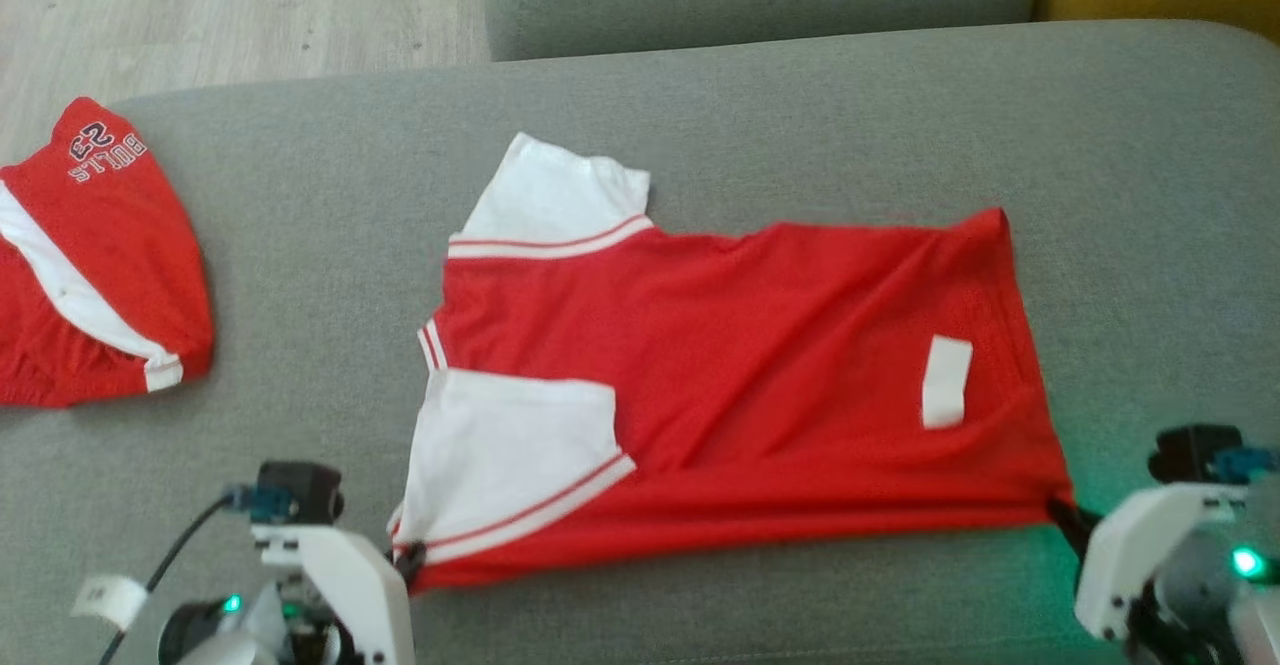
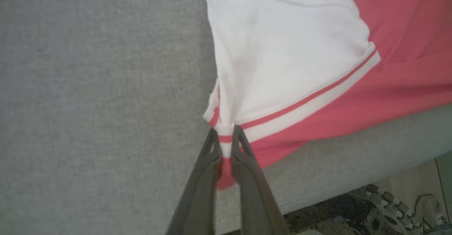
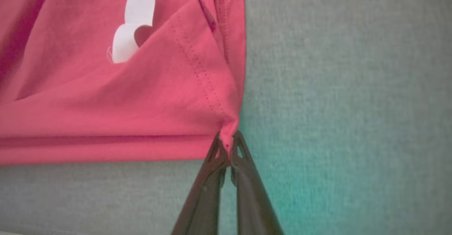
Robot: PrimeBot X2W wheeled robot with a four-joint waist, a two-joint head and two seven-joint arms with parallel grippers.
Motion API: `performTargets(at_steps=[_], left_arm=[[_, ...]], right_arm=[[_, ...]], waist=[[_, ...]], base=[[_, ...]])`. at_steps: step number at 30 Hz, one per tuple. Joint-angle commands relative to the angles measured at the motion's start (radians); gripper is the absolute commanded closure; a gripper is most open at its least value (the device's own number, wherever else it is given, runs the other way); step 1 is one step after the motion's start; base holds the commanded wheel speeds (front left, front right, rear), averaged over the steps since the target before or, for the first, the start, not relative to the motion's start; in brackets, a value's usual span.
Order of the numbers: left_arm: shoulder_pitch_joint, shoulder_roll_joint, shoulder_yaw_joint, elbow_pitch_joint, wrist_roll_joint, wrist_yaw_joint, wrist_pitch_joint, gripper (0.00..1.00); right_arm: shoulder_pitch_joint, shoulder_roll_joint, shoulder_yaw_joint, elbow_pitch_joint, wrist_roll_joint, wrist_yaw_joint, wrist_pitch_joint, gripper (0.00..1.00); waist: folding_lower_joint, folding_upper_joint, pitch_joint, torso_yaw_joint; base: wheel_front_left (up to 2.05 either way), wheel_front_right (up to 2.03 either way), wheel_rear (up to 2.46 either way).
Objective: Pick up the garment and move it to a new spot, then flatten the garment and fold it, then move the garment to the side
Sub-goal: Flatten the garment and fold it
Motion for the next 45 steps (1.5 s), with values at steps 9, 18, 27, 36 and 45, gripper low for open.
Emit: performTargets(at_steps=[9, 18, 27, 36, 45], left_arm=[[0.034, 0.058, 0.039, -0.092, -0.038, 0.044, 0.029, 0.0], [-0.049, 0.091, 0.084, -0.118, -0.008, 0.035, -0.001, 0.0], [-0.414, 0.093, 0.066, -0.06, 0.06, -0.106, 0.118, 0.0], [-0.793, -0.016, 0.009, 0.235, 0.069, -0.313, 0.264, 0.0], [-1.034, -0.113, -0.031, 0.504, 0.04, -0.43, 0.368, 0.0]], right_arm=[[0.112, 0.036, -0.098, -0.251, -0.045, -0.001, 0.119, 0.0], [0.081, 0.072, -0.158, -0.376, -0.015, -0.001, 0.099, 0.0], [-0.168, 0.085, -0.176, -0.304, -0.009, -0.001, 0.051, 0.0], [-0.498, 0.074, -0.101, -0.049, 0.003, -0.001, 0.011, 0.0], [-0.705, 0.069, 0.023, 0.191, 0.024, -0.001, 0.029, 0.0]], waist=[[0.0, 0.0, -0.002, -0.016], [0.0, 0.0, 0.011, -0.029], [0.0, 0.0, 0.119, -0.041], [0.0, 0.0, 0.259, -0.067], [0.0, 0.0, 0.364, -0.1]], base=[[0.0, 0.0, 0.0], [0.0, 0.0, 0.0], [0.0, 0.0, 0.0], [0.0, 0.0, 0.0], [0.0, 0.0, 0.0]])
